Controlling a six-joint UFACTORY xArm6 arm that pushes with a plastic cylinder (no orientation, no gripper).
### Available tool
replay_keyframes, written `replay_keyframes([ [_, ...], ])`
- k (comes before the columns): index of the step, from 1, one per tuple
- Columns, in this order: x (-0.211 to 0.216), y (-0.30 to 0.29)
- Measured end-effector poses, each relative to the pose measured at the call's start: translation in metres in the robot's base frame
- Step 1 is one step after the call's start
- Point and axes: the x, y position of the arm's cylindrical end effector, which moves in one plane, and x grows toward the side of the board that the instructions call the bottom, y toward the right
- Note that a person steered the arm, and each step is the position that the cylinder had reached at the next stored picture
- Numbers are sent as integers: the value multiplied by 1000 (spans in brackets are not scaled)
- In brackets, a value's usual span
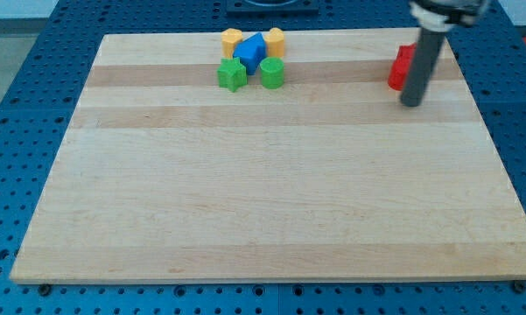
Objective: Move the red star closer to the group of blocks
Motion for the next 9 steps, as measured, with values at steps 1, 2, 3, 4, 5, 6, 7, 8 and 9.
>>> replay_keyframes([
  [1, -16, 36],
  [2, -46, 41],
  [3, -66, 40],
  [4, -72, 16],
  [5, -77, -22],
  [6, -92, -38],
  [7, -117, -38],
  [8, -130, -38],
  [9, -130, -61],
])
